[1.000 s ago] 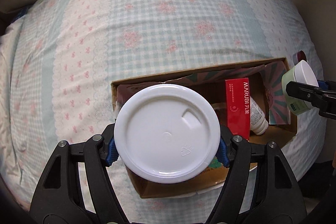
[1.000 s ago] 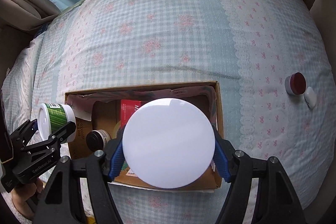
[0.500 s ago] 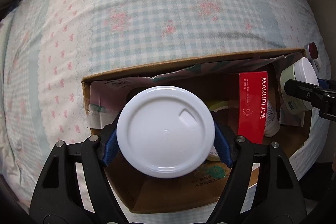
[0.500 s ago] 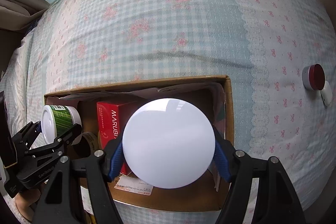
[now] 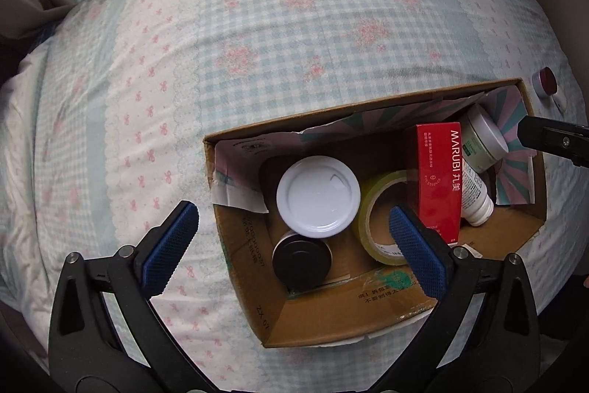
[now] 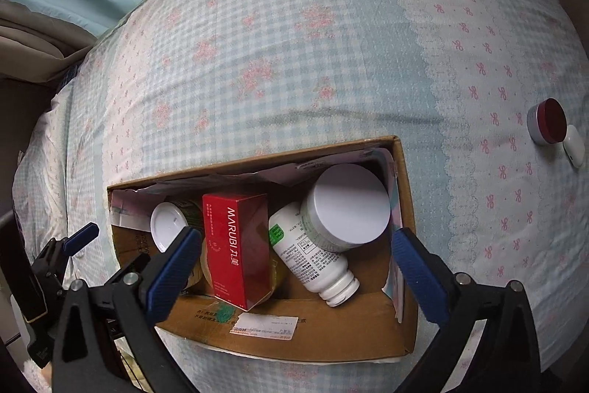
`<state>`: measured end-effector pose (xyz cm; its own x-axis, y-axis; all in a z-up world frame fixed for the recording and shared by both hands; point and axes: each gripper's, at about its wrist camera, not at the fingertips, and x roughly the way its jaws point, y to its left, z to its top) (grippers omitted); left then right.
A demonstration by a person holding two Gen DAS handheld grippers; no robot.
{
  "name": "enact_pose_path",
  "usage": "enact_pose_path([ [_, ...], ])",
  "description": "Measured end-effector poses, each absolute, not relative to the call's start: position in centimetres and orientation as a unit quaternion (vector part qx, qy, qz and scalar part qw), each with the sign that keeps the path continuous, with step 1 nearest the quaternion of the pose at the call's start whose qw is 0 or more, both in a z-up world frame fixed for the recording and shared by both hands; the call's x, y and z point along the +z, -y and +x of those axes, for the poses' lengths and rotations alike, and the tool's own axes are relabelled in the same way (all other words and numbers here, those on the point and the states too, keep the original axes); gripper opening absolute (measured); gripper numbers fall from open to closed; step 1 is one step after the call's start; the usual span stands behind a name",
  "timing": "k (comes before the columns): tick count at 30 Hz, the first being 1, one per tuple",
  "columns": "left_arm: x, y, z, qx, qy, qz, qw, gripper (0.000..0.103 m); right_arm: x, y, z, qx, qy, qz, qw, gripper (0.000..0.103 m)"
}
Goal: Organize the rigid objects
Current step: 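Withdraw both tools from the box toward the red jar and earbud case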
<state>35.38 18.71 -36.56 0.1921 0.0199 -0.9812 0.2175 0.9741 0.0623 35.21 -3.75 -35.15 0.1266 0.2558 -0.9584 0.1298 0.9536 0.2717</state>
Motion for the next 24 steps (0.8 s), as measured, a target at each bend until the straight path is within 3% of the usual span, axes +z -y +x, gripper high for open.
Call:
enact_pose_path([
  [11, -29.3, -19.3, 32.3, -0.06, -0.581, 0.077, 0.808, 0.103, -27.8, 3.5, 31.1, 0.051, -0.624, 0.124, 0.77, 0.103],
  [24, -19.5, -22.0, 22.3, -0.043, -0.511, 0.045, 0.857, 0.103, -19.0, 2.9, 21.3, 0.05, -0.578, 0.075, 0.811, 0.103],
])
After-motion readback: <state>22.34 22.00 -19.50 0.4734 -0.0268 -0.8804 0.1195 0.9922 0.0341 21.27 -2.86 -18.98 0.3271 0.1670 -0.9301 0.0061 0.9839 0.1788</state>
